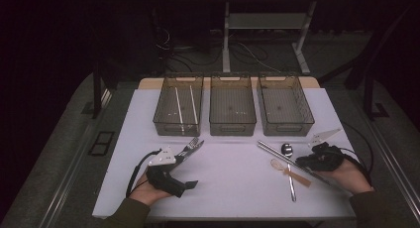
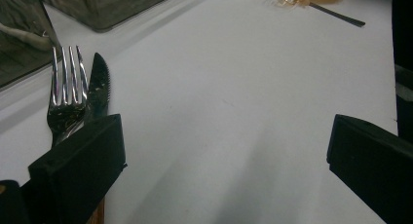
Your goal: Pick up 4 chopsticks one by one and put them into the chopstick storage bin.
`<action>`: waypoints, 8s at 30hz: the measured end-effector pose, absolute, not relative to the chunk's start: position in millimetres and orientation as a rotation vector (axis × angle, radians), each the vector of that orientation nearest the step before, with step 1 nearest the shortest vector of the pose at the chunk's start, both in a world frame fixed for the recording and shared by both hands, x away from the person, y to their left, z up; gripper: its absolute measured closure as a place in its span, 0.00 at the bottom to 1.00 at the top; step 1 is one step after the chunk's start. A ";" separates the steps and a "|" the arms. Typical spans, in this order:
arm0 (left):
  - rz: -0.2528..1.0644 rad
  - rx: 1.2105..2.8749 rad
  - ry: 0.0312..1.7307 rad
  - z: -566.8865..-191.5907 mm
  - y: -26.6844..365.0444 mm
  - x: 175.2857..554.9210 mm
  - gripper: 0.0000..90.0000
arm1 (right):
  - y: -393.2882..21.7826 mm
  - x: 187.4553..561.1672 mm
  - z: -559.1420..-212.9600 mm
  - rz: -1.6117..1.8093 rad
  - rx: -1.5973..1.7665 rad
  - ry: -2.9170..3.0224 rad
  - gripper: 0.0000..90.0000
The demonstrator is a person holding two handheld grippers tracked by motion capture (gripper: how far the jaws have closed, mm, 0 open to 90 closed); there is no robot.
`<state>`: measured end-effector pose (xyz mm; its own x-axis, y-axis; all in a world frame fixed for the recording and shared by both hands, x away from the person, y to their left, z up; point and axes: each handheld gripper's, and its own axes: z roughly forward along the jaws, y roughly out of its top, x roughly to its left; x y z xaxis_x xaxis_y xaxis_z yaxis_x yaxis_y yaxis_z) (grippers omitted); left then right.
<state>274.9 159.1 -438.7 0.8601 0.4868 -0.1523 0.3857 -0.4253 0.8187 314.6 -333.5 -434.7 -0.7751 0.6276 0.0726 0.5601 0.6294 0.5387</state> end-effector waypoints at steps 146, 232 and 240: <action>0.112 2.047 0.638 -438.1 158.5 274.5 0.00 | -152.6 399.5 -348.7 1.477 0.956 2.379 0.95; 0.106 2.043 0.623 -437.5 158.5 274.4 0.00 | -71.8 429.0 -349.7 1.299 0.924 2.527 0.52; 0.112 2.045 0.624 -437.5 158.9 274.0 0.00 | -109.0 411.3 -347.8 1.294 0.862 2.561 0.47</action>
